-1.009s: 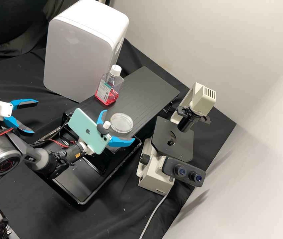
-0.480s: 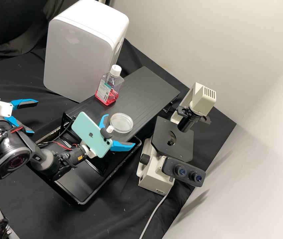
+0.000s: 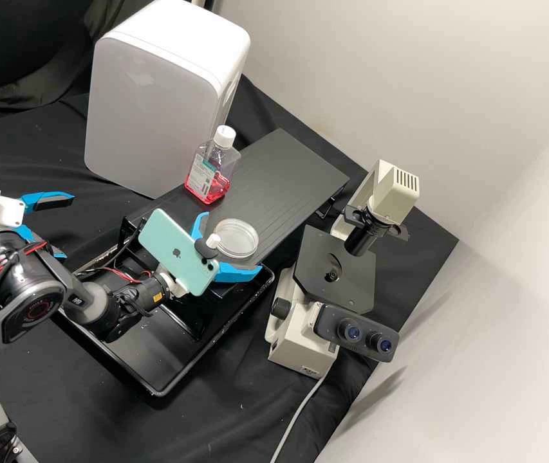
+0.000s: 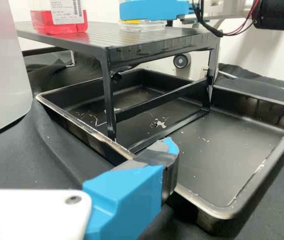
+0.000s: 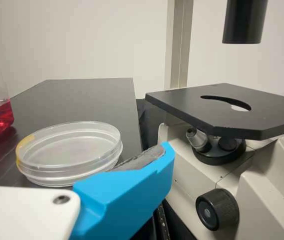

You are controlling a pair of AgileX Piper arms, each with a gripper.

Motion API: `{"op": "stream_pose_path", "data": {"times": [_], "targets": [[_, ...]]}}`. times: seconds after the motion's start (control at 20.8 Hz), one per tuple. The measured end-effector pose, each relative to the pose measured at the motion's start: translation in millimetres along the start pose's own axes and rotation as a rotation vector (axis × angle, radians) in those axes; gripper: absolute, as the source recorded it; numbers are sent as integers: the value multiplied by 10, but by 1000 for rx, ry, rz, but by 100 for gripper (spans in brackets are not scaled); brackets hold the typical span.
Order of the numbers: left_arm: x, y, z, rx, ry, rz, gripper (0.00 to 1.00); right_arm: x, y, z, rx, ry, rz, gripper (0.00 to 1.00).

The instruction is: Remove the lid from the petri dish

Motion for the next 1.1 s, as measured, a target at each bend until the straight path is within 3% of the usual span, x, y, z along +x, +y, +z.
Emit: {"op": "stream_pose_path", "data": {"times": [0.24, 0.58, 1.01, 1.06, 1.1], "targets": [[0, -4, 13, -1, -1, 0, 100, 51, 10, -54, 0, 17, 2, 100], [0, -4, 15, -4, 3, 1, 100, 138, 17, -78, 8, 8, 6, 100], [-1, -4, 14, -7, 9, 2, 100, 169, -2, -56, -7, -1, -2, 100], [-1, -4, 14, -7, 9, 2, 100, 170, -5, -53, -7, -2, -3, 0], [-1, -4, 14, -7, 9, 2, 100, 170, -5, -53, -7, -2, -3, 0]]}}
